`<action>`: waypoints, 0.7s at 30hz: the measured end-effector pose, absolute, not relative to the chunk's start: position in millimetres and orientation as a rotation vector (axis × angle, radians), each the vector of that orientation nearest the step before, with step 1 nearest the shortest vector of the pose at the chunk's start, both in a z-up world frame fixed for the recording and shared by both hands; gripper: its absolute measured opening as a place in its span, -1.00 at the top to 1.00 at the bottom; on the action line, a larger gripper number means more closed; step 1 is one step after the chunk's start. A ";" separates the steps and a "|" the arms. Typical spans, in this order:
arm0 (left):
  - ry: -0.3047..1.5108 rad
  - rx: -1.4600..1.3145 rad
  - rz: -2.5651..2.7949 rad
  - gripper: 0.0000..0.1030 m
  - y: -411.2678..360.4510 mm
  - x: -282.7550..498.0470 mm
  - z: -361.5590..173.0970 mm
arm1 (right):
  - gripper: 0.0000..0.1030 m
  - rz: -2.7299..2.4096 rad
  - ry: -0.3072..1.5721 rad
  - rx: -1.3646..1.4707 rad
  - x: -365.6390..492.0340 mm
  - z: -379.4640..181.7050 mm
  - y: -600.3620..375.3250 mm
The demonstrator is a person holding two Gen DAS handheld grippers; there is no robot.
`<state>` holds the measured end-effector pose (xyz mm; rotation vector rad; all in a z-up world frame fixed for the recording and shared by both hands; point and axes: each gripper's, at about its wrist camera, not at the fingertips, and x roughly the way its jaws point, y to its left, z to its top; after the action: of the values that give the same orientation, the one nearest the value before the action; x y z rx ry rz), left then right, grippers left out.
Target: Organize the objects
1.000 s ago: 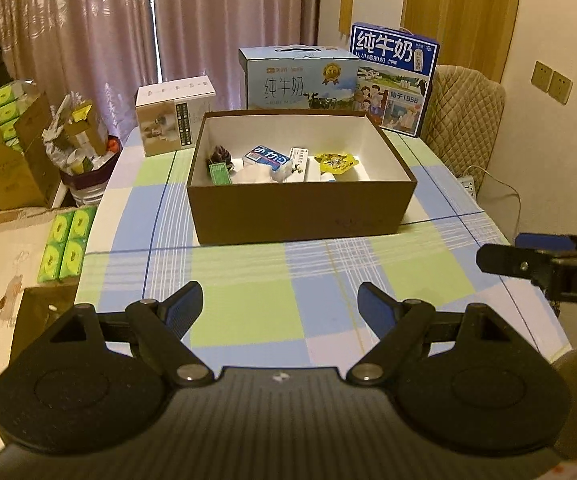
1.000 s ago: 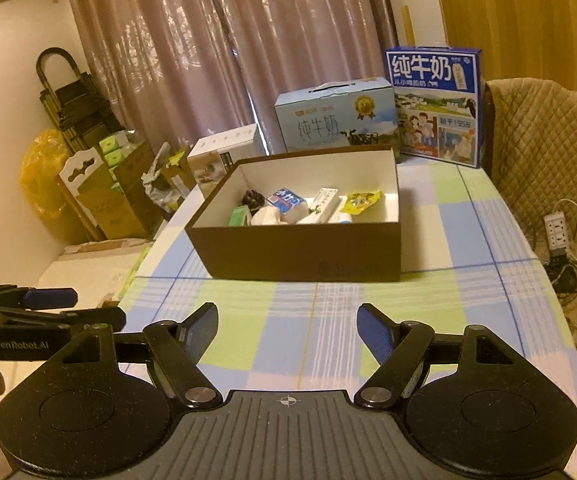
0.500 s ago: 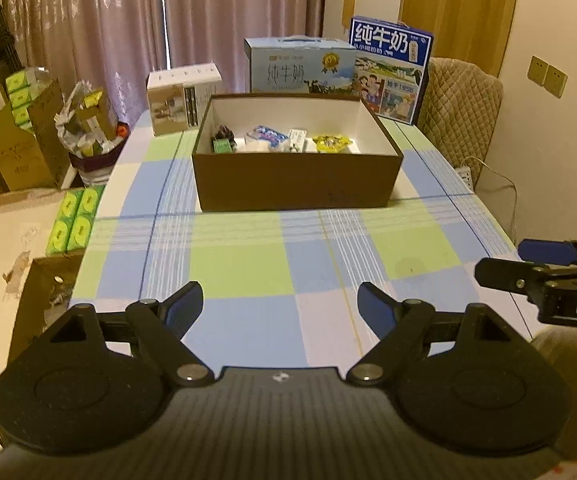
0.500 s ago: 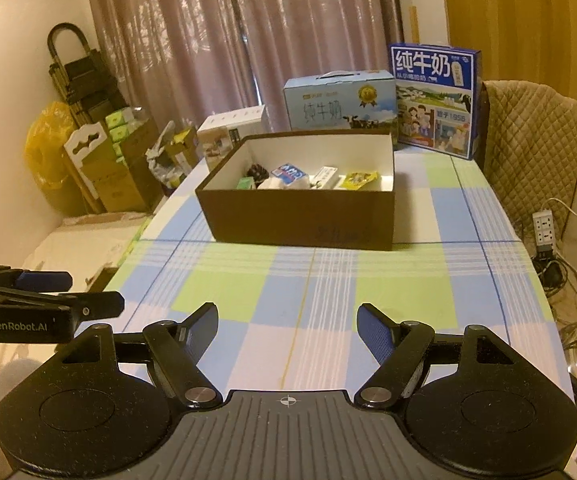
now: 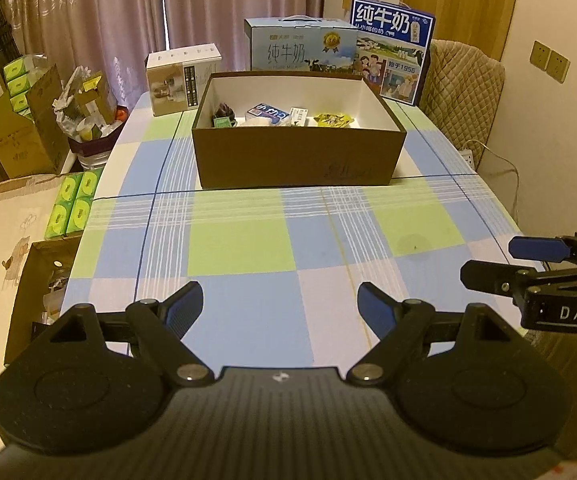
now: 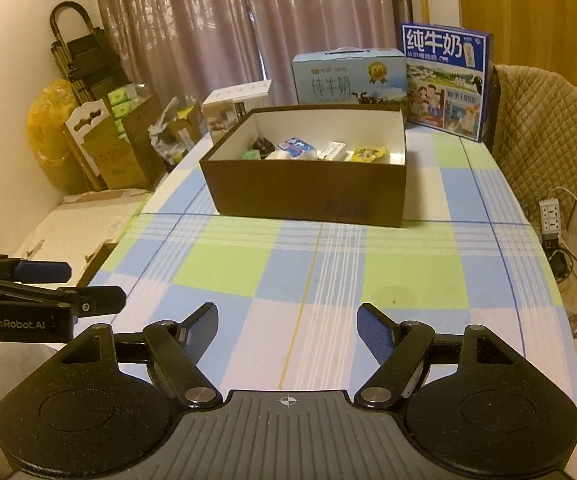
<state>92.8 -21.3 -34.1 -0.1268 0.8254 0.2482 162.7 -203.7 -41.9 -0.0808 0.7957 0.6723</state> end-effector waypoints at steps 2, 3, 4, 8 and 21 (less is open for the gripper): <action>0.827 -0.127 0.249 -0.59 -20.9 92.8 -35.2 | -0.43 0.666 0.801 -0.080 163.9 -43.8 -203.9; 0.828 -0.125 0.251 -0.59 -21.2 93.0 -35.8 | -0.43 0.665 0.804 -0.079 164.5 -44.6 -204.0; 0.828 -0.122 0.251 -0.59 -21.2 93.2 -36.2 | -0.43 0.663 0.806 -0.078 164.8 -45.1 -204.2; 0.827 -0.125 0.250 -0.59 -21.4 93.1 -38.0 | -0.43 0.665 0.813 -0.075 165.1 -47.1 -204.2; 0.840 -0.134 0.244 -0.59 -20.9 95.9 -44.2 | -0.43 0.660 0.831 -0.073 167.1 -54.0 -203.6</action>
<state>95.9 -20.9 -44.2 -0.1340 0.8405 0.2436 167.1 -203.6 -54.0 -0.0733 0.8314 0.6598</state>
